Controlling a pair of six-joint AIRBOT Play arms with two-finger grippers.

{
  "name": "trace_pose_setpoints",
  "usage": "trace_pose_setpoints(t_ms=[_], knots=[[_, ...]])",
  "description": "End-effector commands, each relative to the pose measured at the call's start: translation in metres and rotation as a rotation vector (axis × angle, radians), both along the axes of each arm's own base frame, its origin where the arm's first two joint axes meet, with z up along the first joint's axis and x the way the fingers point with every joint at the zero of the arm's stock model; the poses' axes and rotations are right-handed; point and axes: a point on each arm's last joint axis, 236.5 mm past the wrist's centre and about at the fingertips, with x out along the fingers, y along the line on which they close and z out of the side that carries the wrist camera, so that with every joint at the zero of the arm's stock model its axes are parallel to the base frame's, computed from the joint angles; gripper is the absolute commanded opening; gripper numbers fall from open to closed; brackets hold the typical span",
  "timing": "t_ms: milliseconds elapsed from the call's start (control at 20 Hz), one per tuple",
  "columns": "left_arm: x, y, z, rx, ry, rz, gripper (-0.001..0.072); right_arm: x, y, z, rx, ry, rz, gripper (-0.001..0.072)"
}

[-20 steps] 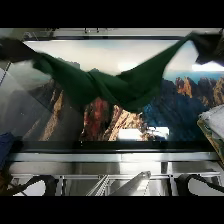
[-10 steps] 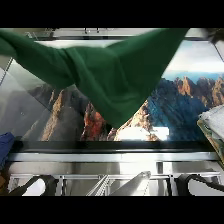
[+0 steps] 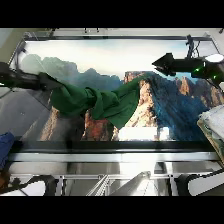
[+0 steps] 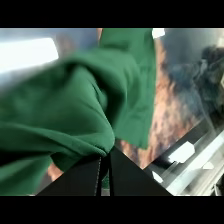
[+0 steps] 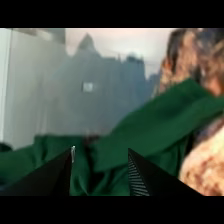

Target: Fold the shirts.

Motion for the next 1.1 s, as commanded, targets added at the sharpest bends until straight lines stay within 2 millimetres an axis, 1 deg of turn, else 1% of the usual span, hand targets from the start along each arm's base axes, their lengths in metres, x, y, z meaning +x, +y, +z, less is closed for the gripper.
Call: trace_pose_setpoints(t_ms=[0, 50, 100, 200, 350, 450, 500, 600, 750, 850, 950, 1050], knots=[[-0.006, -0.009, -0.060, -0.040, 0.163, -0.045, 0.0021, -0.044, -0.015, -0.011, 0.079, 0.164, 0.120, 0.0374], [-0.008, -0.010, -0.064, -0.051, 0.187, -0.065, 0.0020, -0.059, -0.018, -0.010, 0.092, 0.201, 0.143, 0.0355], [-0.008, -0.011, -0.065, -0.058, 0.199, -0.080, 0.0020, -0.072, -0.016, -0.011, 0.103, 0.230, 0.158, 0.0355], [-0.005, -0.011, -0.062, -0.064, 0.200, -0.099, 0.0020, -0.105, -0.003, -0.026, 0.111, 0.310, 0.186, 0.0357], [0.001, -0.010, -0.051, -0.057, 0.168, -0.109, 0.0020, -0.157, 0.036, -0.078, 0.050, 0.418, 0.194, 0.0393], [0.006, -0.009, -0.047, -0.051, 0.149, -0.107, 0.0020, -0.183, 0.065, -0.109, 0.020, 0.489, 0.210, 0.0617], [0.006, -0.009, -0.046, -0.052, 0.148, -0.108, 0.0020, -0.193, 0.078, -0.123, -0.001, 0.523, 0.208, 0.0625], [0.006, -0.009, -0.048, -0.053, 0.153, -0.108, 0.0020, -0.204, 0.103, -0.139, -0.043, 0.540, 0.225, 0.0625], [0.000, -0.008, -0.053, -0.070, 0.190, -0.126, 0.0021, -0.214, 0.139, -0.151, -0.101, 0.540, 0.237, 0.0624], [-0.004, -0.004, -0.063, -0.092, 0.235, -0.130, 0.0021, -0.226, 0.157, -0.159, -0.121, 0.566, 0.259, 0.0624], [-0.003, 0.004, -0.072, -0.103, 0.257, -0.110, 0.0021, -0.238, 0.173, -0.167, -0.108, 0.603, 0.283, 0.0624], [-0.001, 0.012, -0.074, -0.108, 0.262, -0.092, 0.0021, -0.240, 0.190, -0.170, -0.065, 0.604, 0.285, 0.0624]])
